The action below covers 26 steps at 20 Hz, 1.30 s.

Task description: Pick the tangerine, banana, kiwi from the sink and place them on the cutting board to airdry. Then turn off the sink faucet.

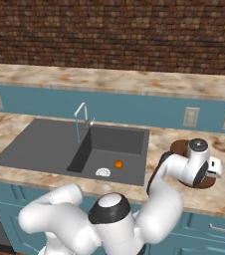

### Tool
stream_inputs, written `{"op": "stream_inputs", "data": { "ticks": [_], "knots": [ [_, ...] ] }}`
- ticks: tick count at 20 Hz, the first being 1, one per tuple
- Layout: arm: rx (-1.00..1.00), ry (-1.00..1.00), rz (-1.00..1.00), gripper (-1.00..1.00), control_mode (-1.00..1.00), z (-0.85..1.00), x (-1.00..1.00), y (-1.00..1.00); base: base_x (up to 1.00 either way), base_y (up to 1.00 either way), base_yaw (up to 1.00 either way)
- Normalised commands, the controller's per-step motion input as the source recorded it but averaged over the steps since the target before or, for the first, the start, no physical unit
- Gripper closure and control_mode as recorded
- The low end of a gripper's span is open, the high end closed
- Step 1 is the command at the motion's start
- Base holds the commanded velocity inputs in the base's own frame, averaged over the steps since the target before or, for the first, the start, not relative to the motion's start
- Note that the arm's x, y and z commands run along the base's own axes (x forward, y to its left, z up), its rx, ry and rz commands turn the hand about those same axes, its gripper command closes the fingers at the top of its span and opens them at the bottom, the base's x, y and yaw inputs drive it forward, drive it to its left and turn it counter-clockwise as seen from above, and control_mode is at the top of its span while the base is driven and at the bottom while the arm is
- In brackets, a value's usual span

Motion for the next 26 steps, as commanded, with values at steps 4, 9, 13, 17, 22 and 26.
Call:
{"op": "stream_inputs", "data": {
  "ticks": [4, 9, 13, 17, 22, 26],
  "knots": [
    [0.00, 0.00, 0.00, 1.00, -1.00, -0.26, 0.07, -0.01, 0.00, 0.00, 0.00],
    [0.00, 0.00, 0.00, 1.00, -1.00, -0.21, 0.16, -0.08, 0.00, 0.00, 0.00],
    [0.00, 0.00, 0.00, 1.00, -1.00, -0.15, 0.33, -0.25, 0.00, 0.00, 0.00],
    [0.00, 0.00, 0.00, 1.00, -1.00, -0.30, 0.34, -0.19, 0.00, 0.00, 0.00],
    [0.00, 0.00, 0.00, 1.00, -1.00, -0.34, 0.25, -0.16, 0.00, 0.00, 0.00],
    [0.00, 0.00, 0.00, -1.00, -1.00, -0.21, 0.03, -0.09, 0.00, 0.00, 0.00]
  ]
}}
